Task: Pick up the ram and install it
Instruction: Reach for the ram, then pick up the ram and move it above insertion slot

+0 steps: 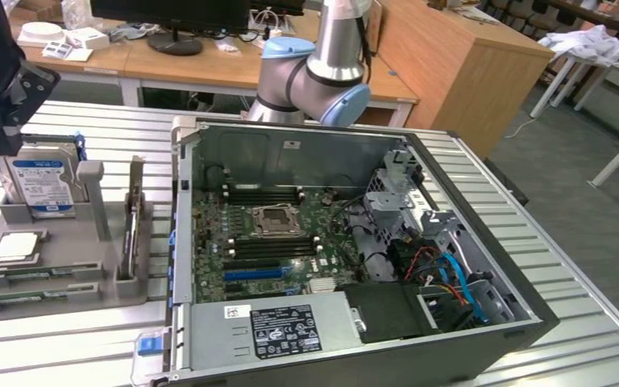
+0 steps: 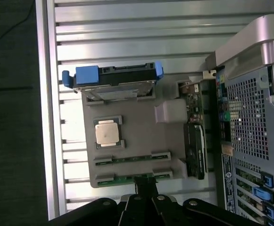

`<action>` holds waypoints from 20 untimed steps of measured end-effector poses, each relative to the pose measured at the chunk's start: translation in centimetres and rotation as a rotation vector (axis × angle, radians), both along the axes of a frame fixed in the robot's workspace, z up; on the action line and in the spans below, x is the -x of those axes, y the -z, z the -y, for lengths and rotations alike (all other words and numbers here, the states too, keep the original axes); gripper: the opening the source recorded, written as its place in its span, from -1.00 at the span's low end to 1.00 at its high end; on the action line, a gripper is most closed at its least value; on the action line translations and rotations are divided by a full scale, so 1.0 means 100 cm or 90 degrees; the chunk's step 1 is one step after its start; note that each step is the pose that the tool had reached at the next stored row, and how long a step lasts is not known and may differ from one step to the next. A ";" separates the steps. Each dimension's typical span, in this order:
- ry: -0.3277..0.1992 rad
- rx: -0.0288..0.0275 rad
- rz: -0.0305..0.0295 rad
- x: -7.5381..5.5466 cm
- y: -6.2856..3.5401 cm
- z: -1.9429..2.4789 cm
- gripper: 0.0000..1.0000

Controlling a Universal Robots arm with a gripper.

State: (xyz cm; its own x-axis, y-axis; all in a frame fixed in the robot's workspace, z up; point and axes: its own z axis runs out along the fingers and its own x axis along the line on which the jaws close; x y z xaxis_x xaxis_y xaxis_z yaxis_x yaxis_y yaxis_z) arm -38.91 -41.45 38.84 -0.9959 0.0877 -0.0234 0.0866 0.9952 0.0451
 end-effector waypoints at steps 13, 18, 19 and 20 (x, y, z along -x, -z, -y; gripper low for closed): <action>0.000 0.0000 0.0000 0.000 0.0000 0.0099 -0.79; 0.000 0.0000 0.0000 0.000 0.0000 0.0099 -0.79; 0.000 0.0000 0.0000 0.000 0.0000 0.0099 -0.79; 0.000 0.0000 0.0000 0.000 0.0000 0.0099 -0.79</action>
State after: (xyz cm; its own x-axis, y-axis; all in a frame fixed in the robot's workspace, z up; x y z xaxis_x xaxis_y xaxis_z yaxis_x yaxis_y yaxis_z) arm -38.92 -42.44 38.84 -0.9959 0.0878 -0.0233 0.0867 0.9952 0.0451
